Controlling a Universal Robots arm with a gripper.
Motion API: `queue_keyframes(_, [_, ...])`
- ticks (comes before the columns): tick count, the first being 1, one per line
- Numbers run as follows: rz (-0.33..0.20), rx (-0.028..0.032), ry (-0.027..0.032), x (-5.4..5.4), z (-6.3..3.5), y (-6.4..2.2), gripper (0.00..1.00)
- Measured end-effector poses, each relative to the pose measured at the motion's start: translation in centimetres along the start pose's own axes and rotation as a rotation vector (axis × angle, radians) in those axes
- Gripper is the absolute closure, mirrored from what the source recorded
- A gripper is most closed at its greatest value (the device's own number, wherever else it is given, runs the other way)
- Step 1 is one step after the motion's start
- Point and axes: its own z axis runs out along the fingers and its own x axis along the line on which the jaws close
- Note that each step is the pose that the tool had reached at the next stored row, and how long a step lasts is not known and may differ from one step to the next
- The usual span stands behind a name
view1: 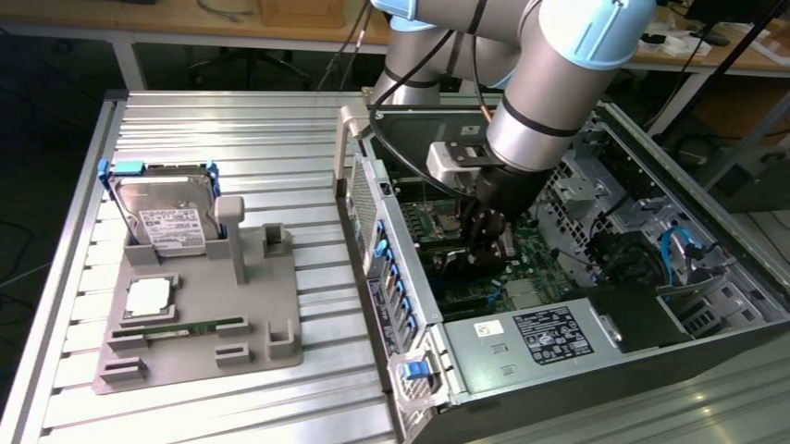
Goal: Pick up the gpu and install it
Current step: 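Insert the gpu into the slot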
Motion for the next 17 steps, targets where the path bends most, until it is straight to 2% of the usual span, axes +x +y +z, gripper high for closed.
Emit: queue_keyframes(17, [0.0,-0.0003,0.0009,-0.23,0.54,0.17,0.73])
